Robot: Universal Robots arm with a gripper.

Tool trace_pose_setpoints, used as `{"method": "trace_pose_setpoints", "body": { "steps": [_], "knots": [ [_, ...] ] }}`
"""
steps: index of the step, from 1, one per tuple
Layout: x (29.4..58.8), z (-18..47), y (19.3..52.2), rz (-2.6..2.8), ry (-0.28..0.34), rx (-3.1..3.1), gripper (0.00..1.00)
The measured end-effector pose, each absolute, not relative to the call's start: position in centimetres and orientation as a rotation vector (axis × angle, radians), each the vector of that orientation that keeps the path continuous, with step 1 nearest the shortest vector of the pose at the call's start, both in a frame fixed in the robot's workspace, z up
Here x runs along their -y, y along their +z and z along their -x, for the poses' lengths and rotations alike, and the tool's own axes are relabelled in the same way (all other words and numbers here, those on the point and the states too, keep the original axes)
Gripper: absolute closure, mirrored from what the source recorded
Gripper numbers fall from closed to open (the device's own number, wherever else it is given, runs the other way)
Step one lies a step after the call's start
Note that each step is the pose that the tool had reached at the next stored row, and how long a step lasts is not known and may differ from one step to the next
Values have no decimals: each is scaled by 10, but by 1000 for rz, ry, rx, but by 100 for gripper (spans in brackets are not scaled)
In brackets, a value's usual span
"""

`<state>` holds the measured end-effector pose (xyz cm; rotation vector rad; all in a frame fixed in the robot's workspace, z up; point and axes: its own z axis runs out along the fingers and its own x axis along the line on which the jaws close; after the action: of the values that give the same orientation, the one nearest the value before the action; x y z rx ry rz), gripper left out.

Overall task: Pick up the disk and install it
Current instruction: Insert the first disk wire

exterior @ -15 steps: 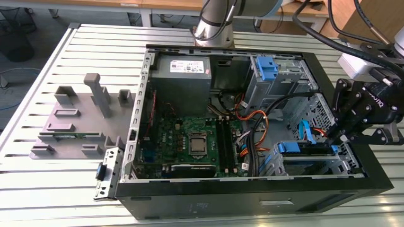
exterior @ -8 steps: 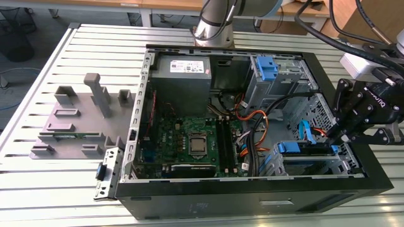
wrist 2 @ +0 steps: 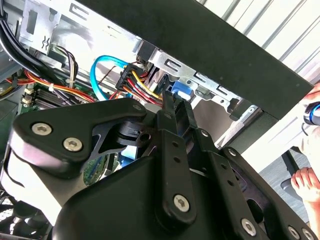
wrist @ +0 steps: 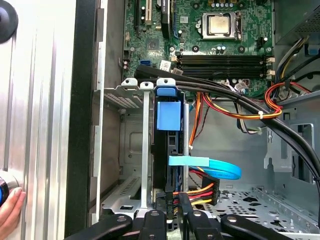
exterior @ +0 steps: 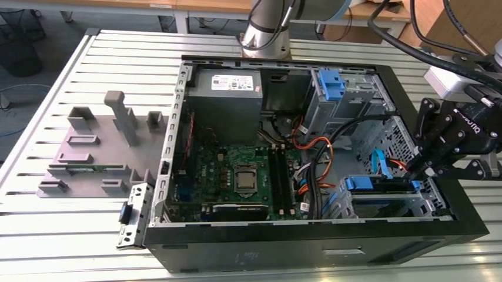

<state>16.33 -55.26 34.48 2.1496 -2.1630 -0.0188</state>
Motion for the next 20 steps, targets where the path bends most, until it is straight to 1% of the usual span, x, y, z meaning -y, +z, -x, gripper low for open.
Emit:
{"method": "trace_pose_setpoints", "body": {
  "steps": [10,11,12,20],
  "knots": [
    [553,-164,345,-2150,-19,2163,76],
    [553,-164,345,-2150,-19,2163,77],
    [553,-164,345,-2150,-19,2163,84],
    [553,-164,345,-2150,-19,2163,84]
  ]
}}
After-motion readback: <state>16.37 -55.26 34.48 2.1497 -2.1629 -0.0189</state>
